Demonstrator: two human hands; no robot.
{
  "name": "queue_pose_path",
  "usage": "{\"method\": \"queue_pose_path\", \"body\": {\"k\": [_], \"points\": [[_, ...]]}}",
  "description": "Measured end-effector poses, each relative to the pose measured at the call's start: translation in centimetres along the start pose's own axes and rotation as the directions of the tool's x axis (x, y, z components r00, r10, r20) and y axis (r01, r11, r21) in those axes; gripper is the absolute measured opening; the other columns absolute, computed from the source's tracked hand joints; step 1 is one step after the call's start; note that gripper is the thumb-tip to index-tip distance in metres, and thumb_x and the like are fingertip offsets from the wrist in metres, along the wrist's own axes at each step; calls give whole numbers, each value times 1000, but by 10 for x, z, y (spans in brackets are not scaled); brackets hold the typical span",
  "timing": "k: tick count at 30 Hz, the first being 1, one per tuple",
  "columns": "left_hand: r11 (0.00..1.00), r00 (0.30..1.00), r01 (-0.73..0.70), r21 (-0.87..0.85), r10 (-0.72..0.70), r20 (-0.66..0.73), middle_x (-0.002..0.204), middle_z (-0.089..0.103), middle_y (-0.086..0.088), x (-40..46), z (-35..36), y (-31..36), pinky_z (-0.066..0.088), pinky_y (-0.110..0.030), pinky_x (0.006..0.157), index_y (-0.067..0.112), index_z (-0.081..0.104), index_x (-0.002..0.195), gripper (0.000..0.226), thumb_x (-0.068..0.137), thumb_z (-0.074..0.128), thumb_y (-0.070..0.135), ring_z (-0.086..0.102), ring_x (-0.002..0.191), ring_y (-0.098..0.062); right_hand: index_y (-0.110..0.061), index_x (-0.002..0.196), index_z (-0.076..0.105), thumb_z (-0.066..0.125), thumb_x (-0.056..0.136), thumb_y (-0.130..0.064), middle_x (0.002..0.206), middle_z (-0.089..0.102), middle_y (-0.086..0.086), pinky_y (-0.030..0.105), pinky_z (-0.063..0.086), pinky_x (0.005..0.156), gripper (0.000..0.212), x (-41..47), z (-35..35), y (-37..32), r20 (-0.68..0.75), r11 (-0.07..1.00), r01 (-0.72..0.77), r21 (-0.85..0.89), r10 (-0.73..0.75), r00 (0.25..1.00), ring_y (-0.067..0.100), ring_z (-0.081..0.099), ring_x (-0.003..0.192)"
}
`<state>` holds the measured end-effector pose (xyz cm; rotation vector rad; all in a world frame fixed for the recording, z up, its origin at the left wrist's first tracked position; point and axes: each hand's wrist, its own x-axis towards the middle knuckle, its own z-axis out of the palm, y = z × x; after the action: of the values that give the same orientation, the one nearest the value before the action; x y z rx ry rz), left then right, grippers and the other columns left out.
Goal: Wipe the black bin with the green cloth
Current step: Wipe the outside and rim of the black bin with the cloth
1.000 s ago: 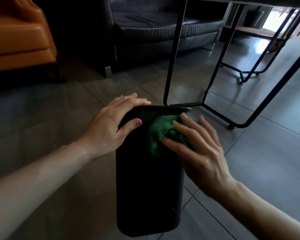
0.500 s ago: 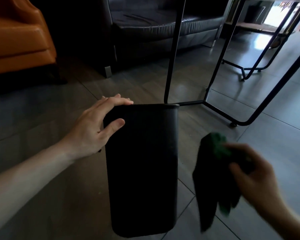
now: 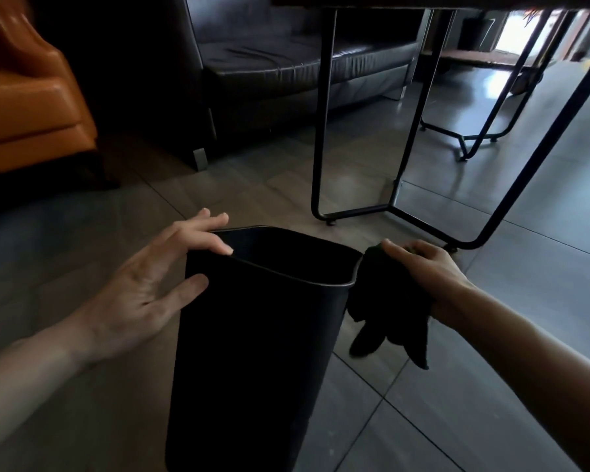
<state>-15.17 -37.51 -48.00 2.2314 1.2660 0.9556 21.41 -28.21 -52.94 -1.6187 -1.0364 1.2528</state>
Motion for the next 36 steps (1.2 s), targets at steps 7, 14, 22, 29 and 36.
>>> {"method": "queue_pose_path", "body": {"k": [7, 14, 22, 29, 36], "points": [[999, 997, 44, 14, -43, -66, 158, 47, 15, -7, -19, -24, 31, -48, 124, 38, 57, 122, 31, 91, 56, 36, 38, 153, -9, -20, 99, 72, 83, 79, -62, 98, 79, 15, 34, 64, 60, 48, 6, 4, 2, 50, 991, -35, -129, 41, 998, 25, 79, 70], [960, 971, 197, -201, -219, -94, 163, 40, 20, -15, -25, -47, 41, -9, 108, 45, 57, 118, 32, 96, 54, 21, 36, 149, 5, -26, 111, 73, 80, 72, -72, 106, 78, 8, 36, 67, 68, 61, 1, 36, 1, 231, 975, -67, -212, 116, 966, 22, 82, 81], [871, 874, 434, -230, -469, -126, 171, 16, -12, 11, -18, -13, 14, -39, 132, 3, 24, 157, 183, 12, 38, 113, 15, 159, -16, -9, 109, 75, 78, 88, -26, 90, 82, 18, 42, 65, 68, 28, 0, 52, 4, 239, 957, -232, -176, 270, 933, 32, 80, 74], [846, 882, 409, -341, -463, -89, 173, 13, -13, 32, 12, -8, 11, -29, 129, 0, 10, 161, 67, 110, 28, 40, 14, 161, -24, -12, 85, 81, 70, 86, -12, 80, 79, 18, 44, 66, 66, 11, -4, 25, -5, 79, 975, -163, -148, 176, 981, 32, 76, 62], [702, 756, 592, -395, -654, -29, 142, 50, 1, 80, 65, -21, 39, -6, 85, 19, 10, 163, 65, 108, 33, 46, 51, 122, -13, -12, 79, 80, 66, 88, -11, 62, 73, 8, 31, 60, 52, 16, 1, -11, -20, -122, 982, -58, -178, 36, 992, 21, 70, 50]]}}
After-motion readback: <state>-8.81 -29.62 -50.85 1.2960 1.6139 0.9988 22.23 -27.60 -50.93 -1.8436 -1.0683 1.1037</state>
